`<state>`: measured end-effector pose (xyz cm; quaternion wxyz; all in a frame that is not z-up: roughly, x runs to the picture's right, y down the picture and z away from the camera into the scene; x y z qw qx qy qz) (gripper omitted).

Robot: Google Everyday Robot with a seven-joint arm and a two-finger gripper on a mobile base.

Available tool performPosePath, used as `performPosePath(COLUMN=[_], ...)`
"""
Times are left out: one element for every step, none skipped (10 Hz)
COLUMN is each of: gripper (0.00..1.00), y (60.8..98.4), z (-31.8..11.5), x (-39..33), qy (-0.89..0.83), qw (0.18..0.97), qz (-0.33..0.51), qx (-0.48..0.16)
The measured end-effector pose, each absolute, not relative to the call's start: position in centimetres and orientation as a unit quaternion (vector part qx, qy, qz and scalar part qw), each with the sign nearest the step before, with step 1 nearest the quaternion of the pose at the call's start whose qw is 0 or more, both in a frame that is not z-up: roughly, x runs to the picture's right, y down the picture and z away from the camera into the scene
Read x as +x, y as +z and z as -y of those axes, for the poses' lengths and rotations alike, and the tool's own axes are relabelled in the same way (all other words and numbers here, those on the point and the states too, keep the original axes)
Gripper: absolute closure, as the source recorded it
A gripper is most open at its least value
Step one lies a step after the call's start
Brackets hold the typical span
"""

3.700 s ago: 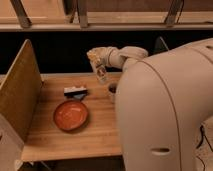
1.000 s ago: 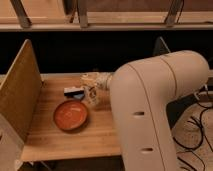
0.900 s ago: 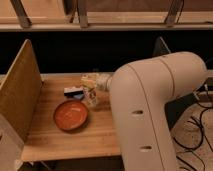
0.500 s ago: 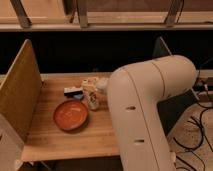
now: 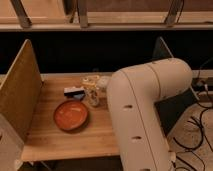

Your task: Stand the bottle upright

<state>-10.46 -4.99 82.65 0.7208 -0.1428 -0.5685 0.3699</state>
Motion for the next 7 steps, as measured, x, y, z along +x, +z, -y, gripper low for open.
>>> performPosePath(gripper=[0.95,0.95,0.92,0.89,0.89,0.9,0.94], y=[82.69,82.87,83.23,83.48,83.45,83.45,83.46], z=[5.33,5.5,5.25,4.95,5.01,5.0,4.98], x=[-10.34,-10.1,-9.91,-9.85,-9.83,-9.82,-9.83], qy=[0.372,0.379,0.39,0.398,0.398,0.398,0.398], qw=[0.716,0.709,0.7,0.695,0.695,0.695,0.695], qz=[0.574,0.58,0.584,0.584,0.585,0.585,0.585], qx=[-0.137,-0.13,-0.128,-0.13,-0.129,-0.129,-0.129])
